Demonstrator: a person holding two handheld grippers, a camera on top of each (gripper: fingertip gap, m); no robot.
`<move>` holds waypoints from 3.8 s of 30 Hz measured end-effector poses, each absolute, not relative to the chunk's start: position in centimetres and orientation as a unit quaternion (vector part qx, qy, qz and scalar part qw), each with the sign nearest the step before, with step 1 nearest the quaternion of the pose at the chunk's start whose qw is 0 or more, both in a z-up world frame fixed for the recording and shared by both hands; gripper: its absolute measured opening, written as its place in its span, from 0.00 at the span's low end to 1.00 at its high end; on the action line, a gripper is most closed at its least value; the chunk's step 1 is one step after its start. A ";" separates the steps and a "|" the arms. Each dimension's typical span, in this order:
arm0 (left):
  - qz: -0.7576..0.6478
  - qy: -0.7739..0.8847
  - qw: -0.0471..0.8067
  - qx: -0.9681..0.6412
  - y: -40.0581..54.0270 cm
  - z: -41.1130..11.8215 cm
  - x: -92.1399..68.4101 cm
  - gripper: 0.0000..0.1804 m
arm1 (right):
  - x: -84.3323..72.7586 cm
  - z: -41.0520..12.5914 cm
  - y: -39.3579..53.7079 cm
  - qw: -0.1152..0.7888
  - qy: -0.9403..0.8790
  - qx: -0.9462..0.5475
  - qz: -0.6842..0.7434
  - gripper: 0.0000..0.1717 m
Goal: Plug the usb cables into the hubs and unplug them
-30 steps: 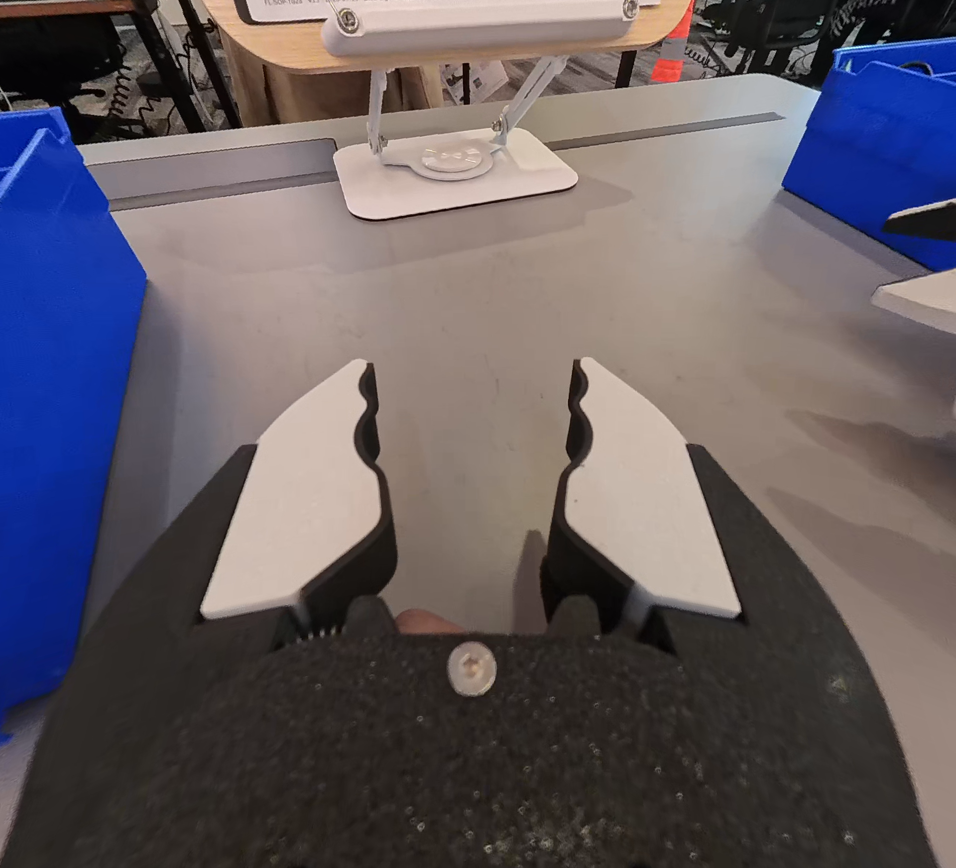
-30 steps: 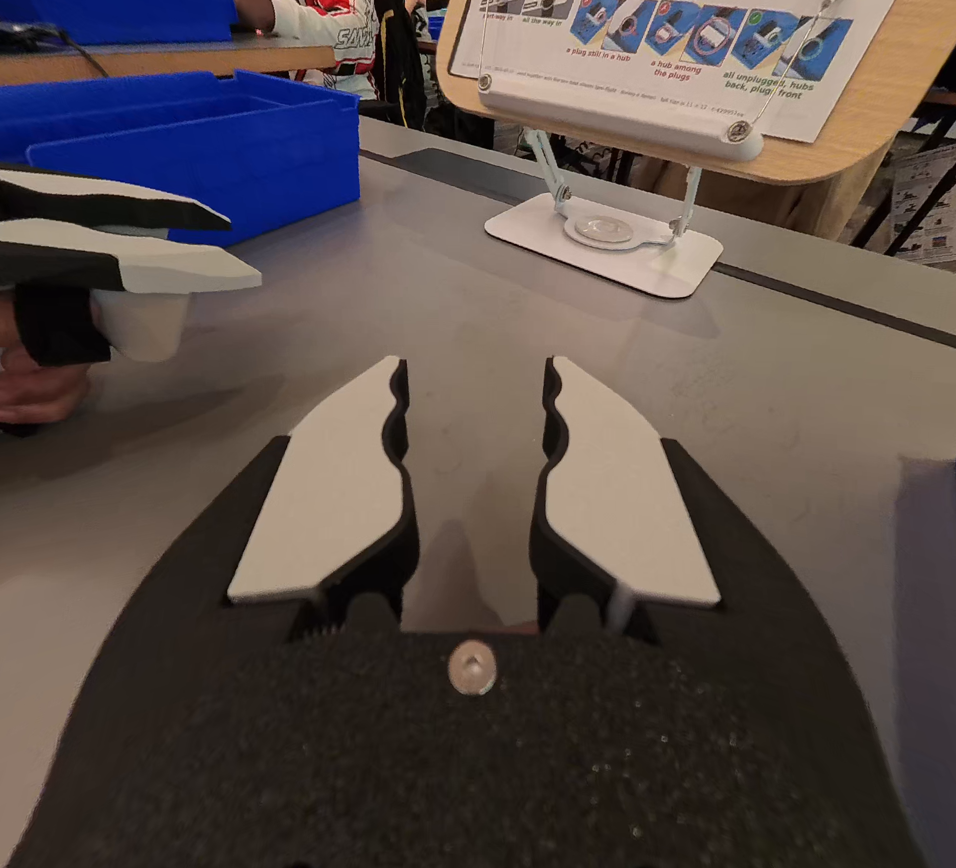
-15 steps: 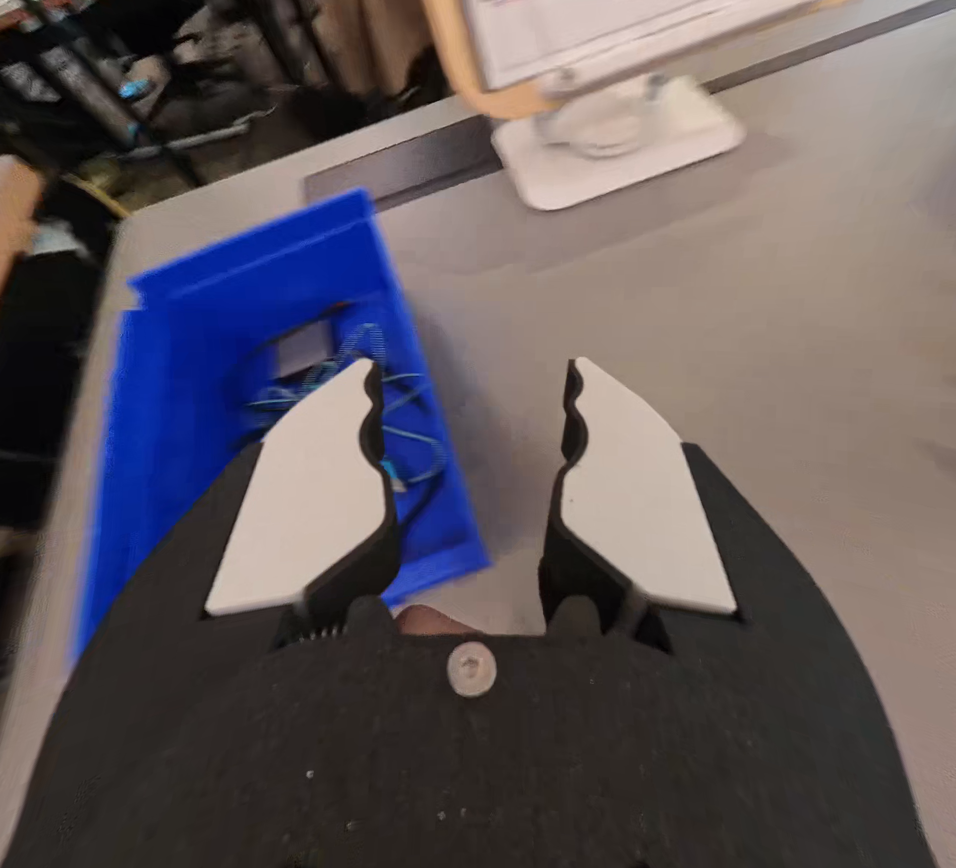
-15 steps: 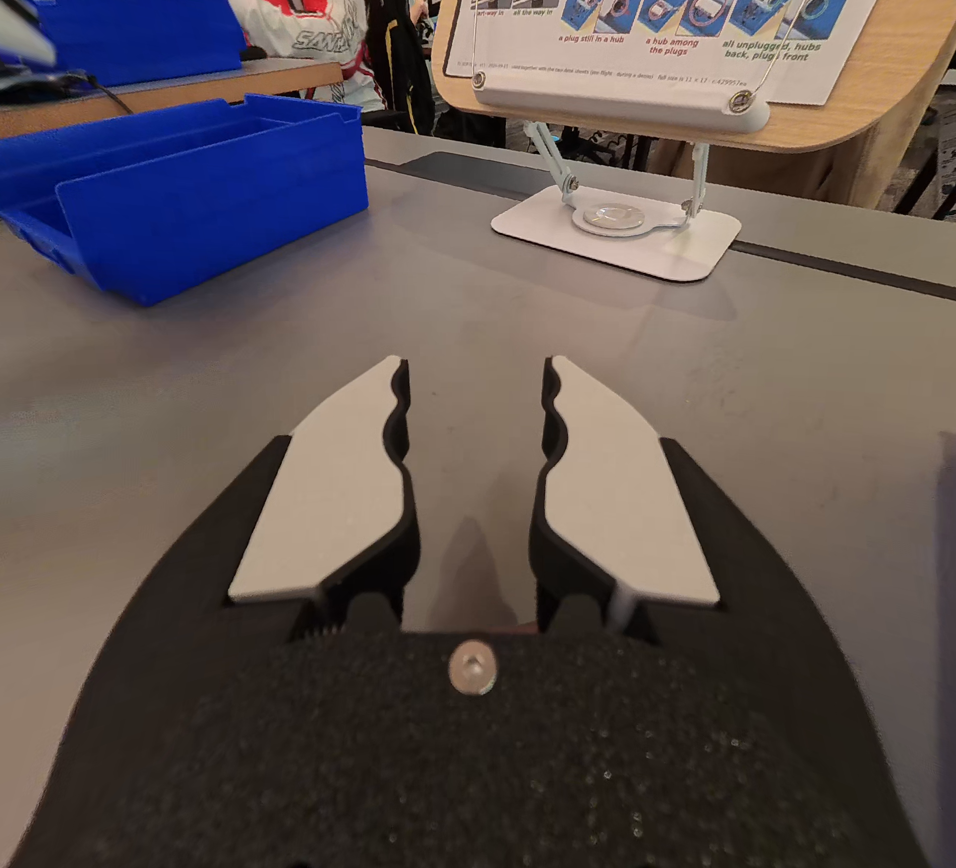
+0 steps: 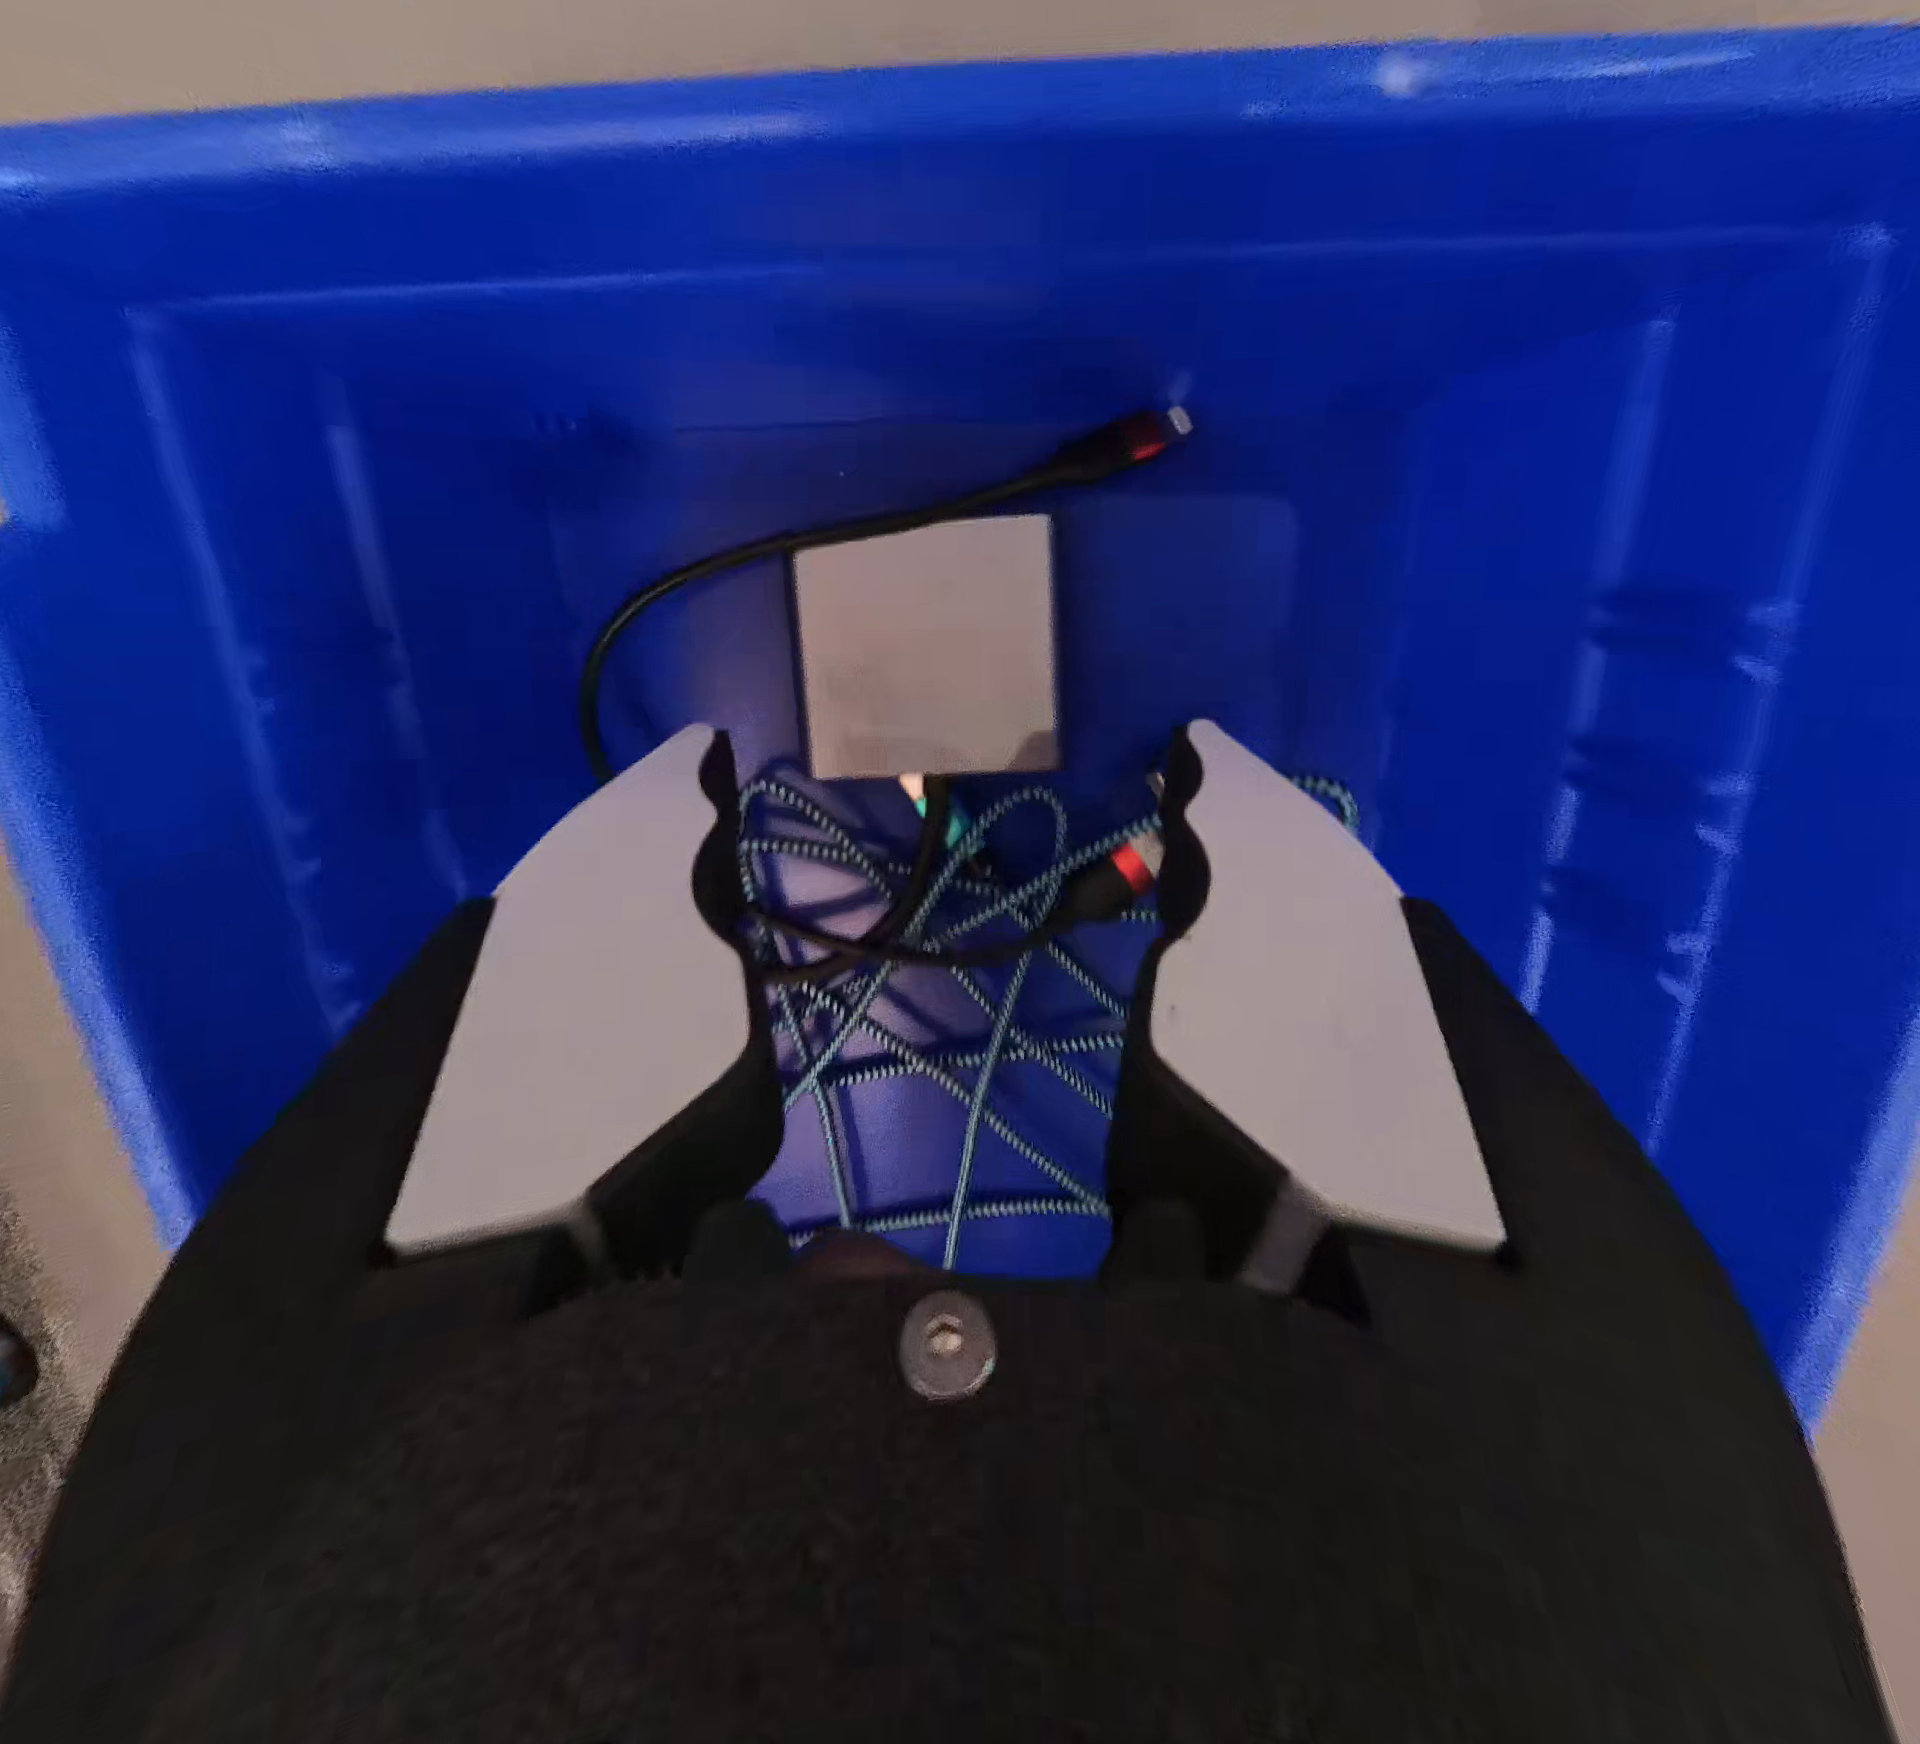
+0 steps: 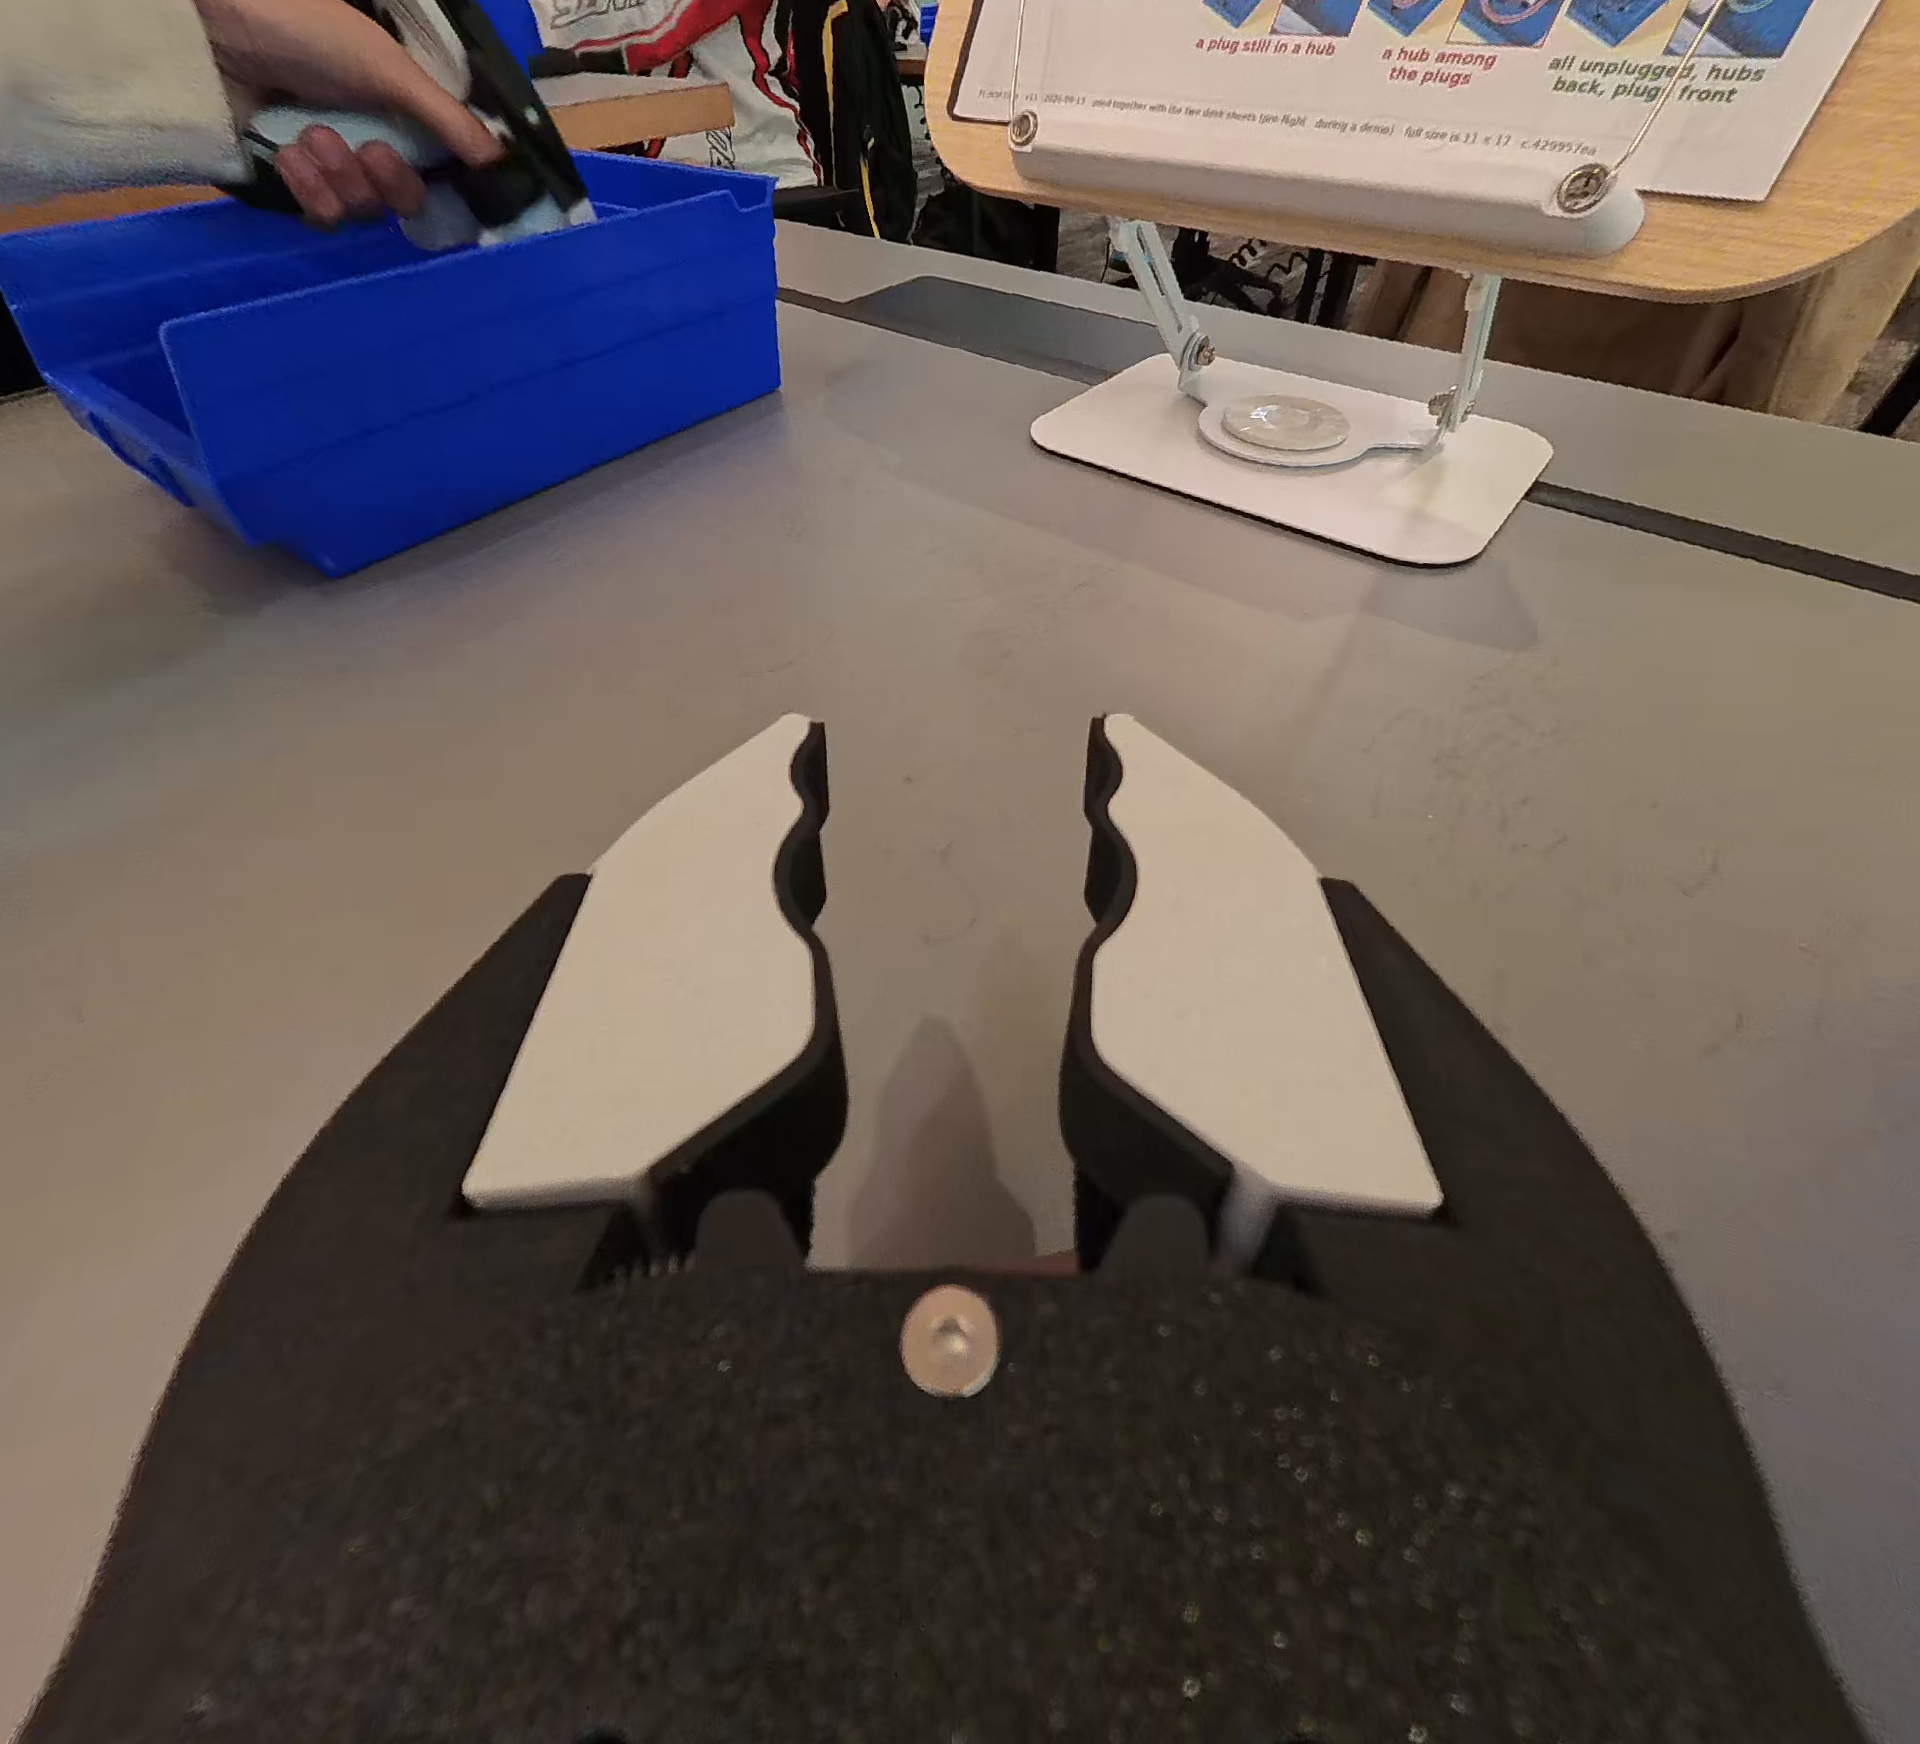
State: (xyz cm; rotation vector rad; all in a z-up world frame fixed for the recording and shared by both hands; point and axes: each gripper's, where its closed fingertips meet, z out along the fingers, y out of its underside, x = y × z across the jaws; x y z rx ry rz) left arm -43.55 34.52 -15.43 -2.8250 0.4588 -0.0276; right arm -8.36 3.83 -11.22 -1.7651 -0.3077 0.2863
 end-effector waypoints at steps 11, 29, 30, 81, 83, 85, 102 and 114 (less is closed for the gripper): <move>-0.009 0.150 0.096 -0.984 36.3 -19.3 -44.0 0.34 | -8.1 -11.3 3.9 0.611 -0.123 -0.769 0.142 0.27; -0.083 0.208 0.248 -0.942 34.4 -4.9 -42.6 0.34 | -8.1 -11.4 3.9 0.609 -0.123 -0.770 0.146 0.26; -0.101 0.215 0.274 -0.932 34.0 -2.9 -42.0 0.34 | -8.1 -11.4 3.9 0.609 -0.123 -0.770 0.146 0.26; -0.128 0.771 0.169 -0.600 5.7 -15.0 -19.6 0.38 | -7.9 -11.2 3.6 0.612 -0.123 -0.767 0.151 0.26; -0.188 0.717 0.258 -0.620 5.9 -11.2 -20.0 0.38 | -7.8 -11.2 3.5 0.612 -0.122 -0.766 0.153 0.26; -0.210 0.623 0.367 -0.658 7.7 -7.6 -21.7 0.40 | -7.7 -11.2 3.5 0.613 -0.120 -0.765 0.155 0.26; -0.140 0.085 0.574 -0.803 5.4 -11.1 -41.3 0.36 | -8.9 -11.1 3.8 0.602 -0.119 -0.760 0.214 0.28; -0.153 0.155 0.531 -0.819 8.9 -10.6 -41.9 0.35 | -9.0 -11.2 3.9 0.598 -0.120 -0.763 0.214 0.27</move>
